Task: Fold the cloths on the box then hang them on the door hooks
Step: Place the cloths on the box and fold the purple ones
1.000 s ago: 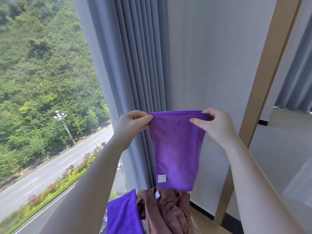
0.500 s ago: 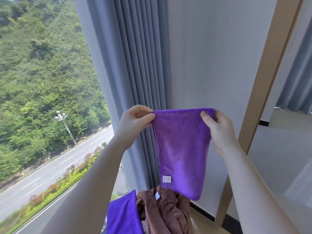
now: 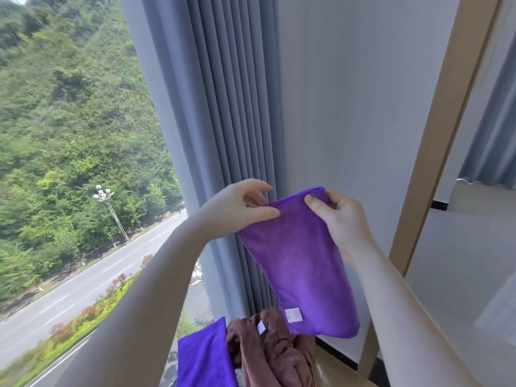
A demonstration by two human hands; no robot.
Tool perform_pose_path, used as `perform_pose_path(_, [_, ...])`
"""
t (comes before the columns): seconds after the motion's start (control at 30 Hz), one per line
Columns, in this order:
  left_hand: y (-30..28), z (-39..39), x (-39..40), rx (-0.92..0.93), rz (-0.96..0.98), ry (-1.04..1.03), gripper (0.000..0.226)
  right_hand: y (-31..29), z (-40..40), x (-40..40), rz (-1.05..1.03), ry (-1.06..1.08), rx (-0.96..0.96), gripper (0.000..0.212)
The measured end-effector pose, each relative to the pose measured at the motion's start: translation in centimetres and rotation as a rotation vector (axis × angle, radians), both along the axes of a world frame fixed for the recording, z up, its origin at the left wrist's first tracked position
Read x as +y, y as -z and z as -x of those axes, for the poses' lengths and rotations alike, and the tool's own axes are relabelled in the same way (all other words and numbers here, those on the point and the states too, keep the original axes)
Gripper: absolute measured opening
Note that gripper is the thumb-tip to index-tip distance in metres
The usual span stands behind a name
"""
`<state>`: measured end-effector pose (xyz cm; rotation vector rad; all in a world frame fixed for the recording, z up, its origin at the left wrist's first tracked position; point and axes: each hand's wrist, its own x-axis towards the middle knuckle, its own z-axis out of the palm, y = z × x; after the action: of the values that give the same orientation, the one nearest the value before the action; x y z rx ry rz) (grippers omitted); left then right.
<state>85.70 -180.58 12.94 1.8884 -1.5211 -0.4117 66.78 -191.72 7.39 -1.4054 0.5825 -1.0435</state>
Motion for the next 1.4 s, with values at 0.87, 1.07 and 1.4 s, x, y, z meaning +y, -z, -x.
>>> perform_pose_path(0.87, [-5.6,4.2,-3.4,-0.317,0.041,0.094,0.044,3.8,1.3,-1.6,-0.066,-0.343,0.300,0.020])
perform_pose_path(1.07, [-7.5,3.3,-2.4,-0.326,0.074,0.046,0.036,7.3,0.6,-1.7,-0.110,-0.435,0.449,0.019])
perform_pose_path(1.4, [-9.9,1.3,-1.6,-0.356,0.137,-0.027,0.027,12.0,-1.0,-2.0,-0.122,-0.465,0.621,0.020])
